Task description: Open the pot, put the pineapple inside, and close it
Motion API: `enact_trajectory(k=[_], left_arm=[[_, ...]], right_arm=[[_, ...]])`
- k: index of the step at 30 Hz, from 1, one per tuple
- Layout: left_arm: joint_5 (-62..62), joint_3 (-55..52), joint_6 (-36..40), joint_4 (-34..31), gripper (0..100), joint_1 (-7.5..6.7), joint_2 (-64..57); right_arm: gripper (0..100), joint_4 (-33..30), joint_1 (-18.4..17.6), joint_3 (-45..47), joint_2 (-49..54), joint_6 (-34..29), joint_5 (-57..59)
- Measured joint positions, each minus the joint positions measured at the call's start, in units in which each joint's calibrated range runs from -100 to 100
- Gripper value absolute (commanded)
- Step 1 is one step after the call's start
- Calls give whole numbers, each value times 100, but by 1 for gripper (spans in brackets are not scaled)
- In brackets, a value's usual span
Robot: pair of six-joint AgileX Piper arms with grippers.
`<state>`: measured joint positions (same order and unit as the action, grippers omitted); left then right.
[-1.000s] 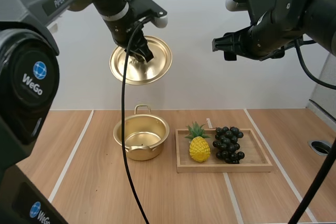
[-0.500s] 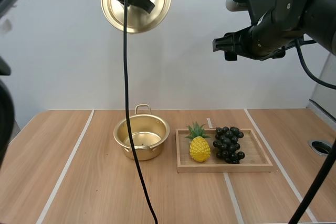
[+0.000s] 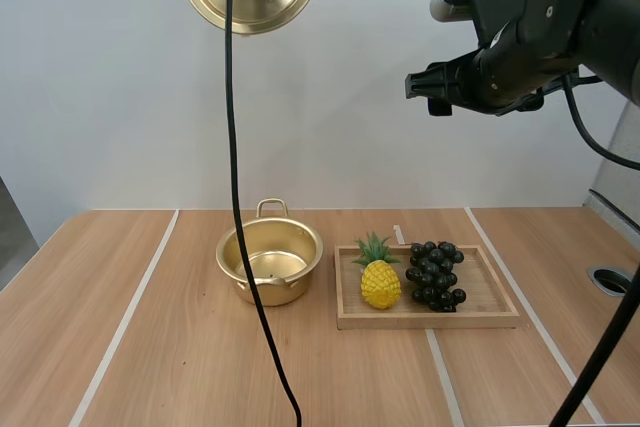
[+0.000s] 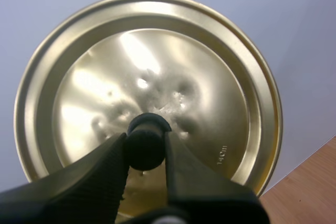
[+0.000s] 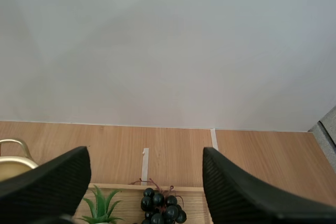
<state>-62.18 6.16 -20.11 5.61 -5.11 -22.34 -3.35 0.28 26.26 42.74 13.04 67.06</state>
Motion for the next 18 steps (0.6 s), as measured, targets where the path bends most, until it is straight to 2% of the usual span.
enact_trajectory(k=[18], left_arm=[[0,0,0,-33,0,0,0]], right_arm=[[100,0,0,0,0,0,0]])
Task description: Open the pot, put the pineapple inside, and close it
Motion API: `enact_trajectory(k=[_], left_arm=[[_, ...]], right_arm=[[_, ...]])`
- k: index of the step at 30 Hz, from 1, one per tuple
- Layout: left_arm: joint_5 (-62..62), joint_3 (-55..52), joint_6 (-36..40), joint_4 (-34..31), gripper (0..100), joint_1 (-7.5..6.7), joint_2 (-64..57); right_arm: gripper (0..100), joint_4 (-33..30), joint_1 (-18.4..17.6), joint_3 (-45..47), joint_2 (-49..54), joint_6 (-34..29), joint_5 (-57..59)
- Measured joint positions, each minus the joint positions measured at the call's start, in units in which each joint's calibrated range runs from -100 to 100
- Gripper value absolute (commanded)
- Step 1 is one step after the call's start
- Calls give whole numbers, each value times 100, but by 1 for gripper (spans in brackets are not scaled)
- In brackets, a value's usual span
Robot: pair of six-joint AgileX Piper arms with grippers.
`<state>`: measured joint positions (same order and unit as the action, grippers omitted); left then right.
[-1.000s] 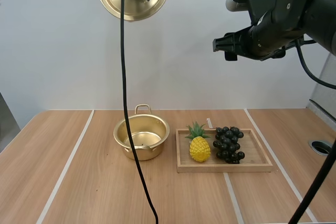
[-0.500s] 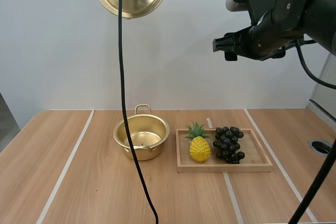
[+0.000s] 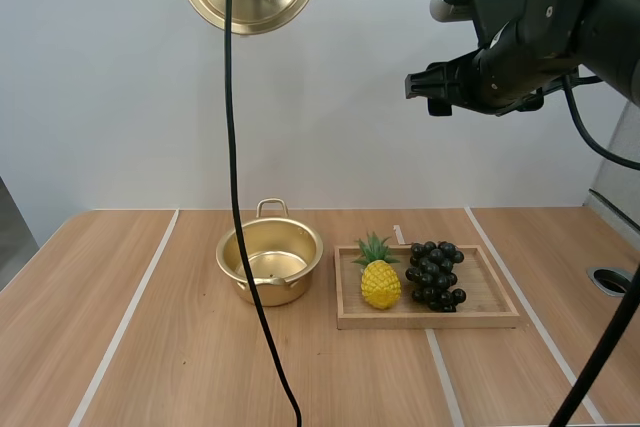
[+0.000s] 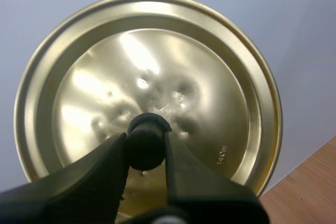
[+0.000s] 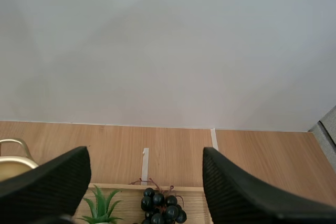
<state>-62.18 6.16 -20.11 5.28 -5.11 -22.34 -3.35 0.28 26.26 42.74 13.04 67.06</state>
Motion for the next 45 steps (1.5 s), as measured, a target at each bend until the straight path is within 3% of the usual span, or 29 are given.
enact_trajectory(k=[34,45], left_arm=[[0,0,0,0,0,0,0],[67,0,0,0,0,0,0]], right_arm=[[100,0,0,0,0,0,221],[100,580,0,0,-354,337,2373]])
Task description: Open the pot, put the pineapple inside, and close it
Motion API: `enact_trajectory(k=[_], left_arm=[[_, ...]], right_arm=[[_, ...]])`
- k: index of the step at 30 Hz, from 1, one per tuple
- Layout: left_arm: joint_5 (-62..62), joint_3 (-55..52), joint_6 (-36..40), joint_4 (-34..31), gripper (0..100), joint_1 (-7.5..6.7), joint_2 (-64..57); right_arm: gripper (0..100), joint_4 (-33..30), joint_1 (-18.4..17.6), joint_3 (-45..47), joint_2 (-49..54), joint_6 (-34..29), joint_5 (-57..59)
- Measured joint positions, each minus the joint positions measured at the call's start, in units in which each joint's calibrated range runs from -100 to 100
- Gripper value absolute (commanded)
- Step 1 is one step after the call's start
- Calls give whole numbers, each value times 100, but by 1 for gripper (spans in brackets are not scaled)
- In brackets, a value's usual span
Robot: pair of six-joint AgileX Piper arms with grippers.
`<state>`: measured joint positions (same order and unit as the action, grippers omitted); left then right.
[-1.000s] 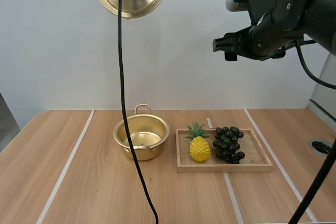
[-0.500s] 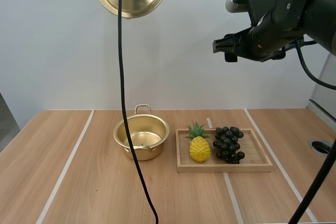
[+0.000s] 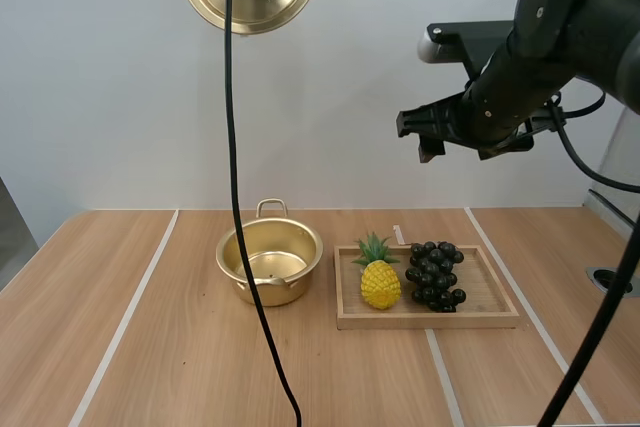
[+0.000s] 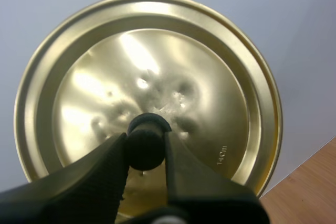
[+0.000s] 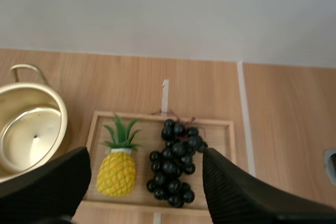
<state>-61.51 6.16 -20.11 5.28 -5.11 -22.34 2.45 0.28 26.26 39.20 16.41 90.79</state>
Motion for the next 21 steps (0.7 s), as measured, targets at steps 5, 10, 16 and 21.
enact_trajectory(k=[5,10,16,21], left_arm=[[74,0,0,0,0,0,0],[347,0,0,-4,0,0,-16],[1458,0,0,-66,0,0,-365],[2340,0,0,-76,0,0,-809]], right_arm=[[100,149,0,0,-545,34,393],[100,149,0,0,-970,34,196],[100,174,0,0,-1344,34,109],[100,174,0,0,-1538,34,109]])
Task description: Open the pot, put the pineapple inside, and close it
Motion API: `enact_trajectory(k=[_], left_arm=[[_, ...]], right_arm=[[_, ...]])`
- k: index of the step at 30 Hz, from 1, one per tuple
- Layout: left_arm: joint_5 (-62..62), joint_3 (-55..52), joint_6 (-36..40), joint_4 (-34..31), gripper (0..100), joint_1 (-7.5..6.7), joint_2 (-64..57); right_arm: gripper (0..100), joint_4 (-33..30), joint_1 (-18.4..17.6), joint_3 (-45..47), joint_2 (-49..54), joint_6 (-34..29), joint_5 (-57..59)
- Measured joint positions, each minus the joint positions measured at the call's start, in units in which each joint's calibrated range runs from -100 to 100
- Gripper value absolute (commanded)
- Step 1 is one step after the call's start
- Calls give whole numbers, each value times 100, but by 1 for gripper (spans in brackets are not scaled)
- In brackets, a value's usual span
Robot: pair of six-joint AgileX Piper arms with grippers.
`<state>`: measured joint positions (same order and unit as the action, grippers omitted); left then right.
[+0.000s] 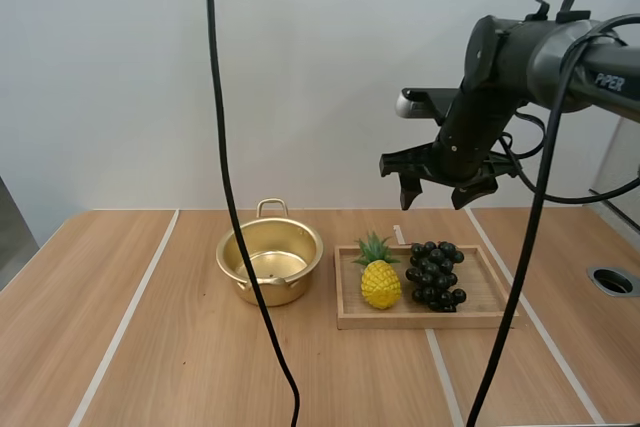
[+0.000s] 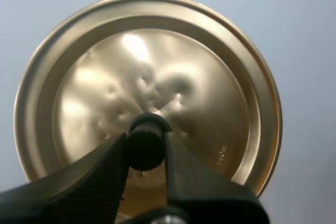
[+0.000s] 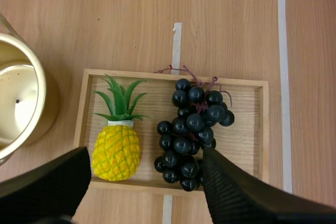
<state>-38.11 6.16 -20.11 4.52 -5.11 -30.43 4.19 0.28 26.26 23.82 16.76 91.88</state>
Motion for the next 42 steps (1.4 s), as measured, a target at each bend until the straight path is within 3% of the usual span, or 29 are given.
enact_trajectory(k=[9,20,27,33,42], left_arm=[[438,0,0,0,0,0,-422],[438,0,0,0,0,0,-422],[438,0,0,-47,0,0,-422],[438,0,0,-47,0,0,-422],[438,0,0,-58,0,0,-422]], right_arm=[[100,-339,0,0,-24,0,0],[100,239,0,0,-290,263,-63],[100,399,0,0,-1491,347,558],[100,495,0,0,-1892,398,615],[100,999,-302,0,-1905,1027,615]])
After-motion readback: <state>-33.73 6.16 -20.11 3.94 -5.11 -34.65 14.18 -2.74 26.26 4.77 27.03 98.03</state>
